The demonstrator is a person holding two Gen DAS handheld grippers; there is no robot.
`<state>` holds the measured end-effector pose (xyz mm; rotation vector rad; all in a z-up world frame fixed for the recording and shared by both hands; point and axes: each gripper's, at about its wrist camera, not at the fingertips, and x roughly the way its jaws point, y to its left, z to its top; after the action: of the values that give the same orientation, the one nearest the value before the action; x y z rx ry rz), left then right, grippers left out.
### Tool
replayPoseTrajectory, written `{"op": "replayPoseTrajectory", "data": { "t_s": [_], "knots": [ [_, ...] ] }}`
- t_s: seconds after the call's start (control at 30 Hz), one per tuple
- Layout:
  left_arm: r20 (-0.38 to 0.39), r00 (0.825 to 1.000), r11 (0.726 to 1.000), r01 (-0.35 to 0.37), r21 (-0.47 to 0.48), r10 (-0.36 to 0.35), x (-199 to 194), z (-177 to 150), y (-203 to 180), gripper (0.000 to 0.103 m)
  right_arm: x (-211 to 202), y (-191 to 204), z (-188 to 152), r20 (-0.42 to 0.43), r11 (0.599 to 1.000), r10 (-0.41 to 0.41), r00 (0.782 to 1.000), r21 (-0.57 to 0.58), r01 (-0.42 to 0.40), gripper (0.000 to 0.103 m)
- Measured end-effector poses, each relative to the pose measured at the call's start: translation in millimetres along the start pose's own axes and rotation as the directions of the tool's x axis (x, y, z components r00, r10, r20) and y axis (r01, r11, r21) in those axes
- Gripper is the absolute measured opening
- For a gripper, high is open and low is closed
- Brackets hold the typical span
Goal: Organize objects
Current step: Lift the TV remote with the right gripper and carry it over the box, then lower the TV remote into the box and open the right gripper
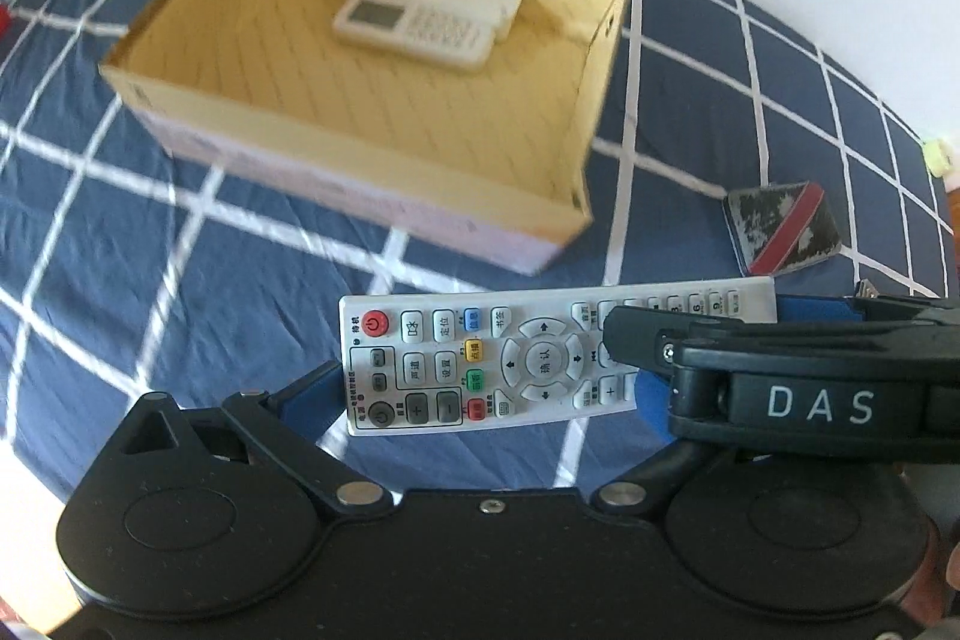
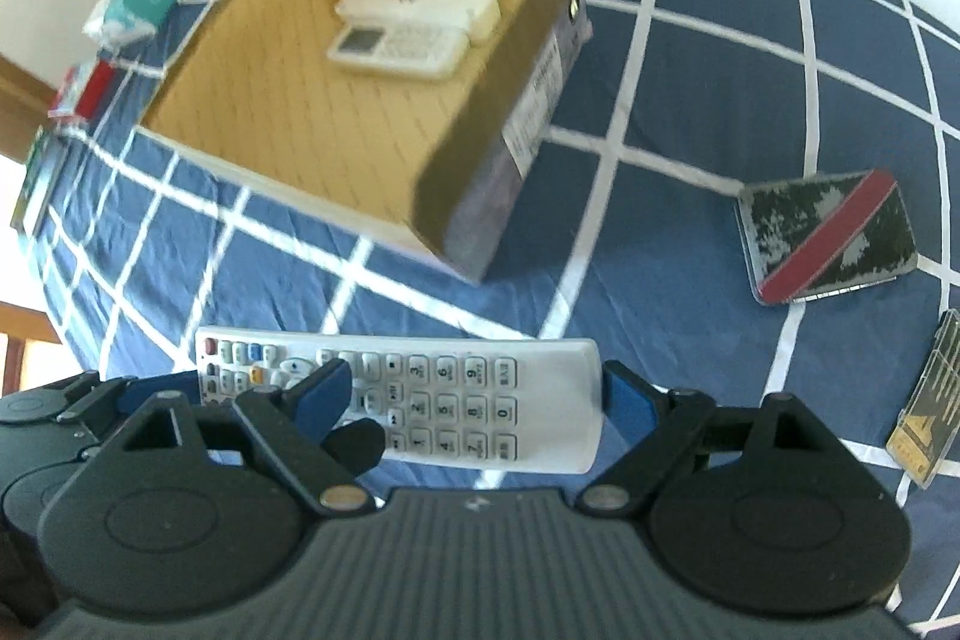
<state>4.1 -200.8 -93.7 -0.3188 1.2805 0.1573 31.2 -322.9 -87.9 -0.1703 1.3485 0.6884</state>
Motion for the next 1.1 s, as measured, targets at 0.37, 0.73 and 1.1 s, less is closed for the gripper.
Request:
{"op": "replayPoseTrajectory", "data": {
  "t_s": [0.37, 0.73, 1.1],
  "knots": [
    [0.041, 0.999, 0.988, 0.004, 0.153, -0.01, -24.5, 51.4, 43.7, 0.102, -3.0, 54.6, 31.3, 0.107, 0.992, -0.019, 0.994, 0.126, 0.005, 0.088],
    [0.06, 0.998, 0.967, 0.02, 0.254, -0.037, -24.9, 99.2, 71.9, 0.102, 7.6, 88.2, 63.9, 0.171, 0.975, -0.051, 0.984, 0.222, 0.012, 0.088],
    [0.032, 0.999, 0.967, 0.033, 0.254, -0.042, 10.3, 160.2, 89.4, 0.101, 39.3, 91.3, 119.0, 0.158, 0.971, -0.062, 0.986, 0.239, 0.023, 0.088]
  ]
}}
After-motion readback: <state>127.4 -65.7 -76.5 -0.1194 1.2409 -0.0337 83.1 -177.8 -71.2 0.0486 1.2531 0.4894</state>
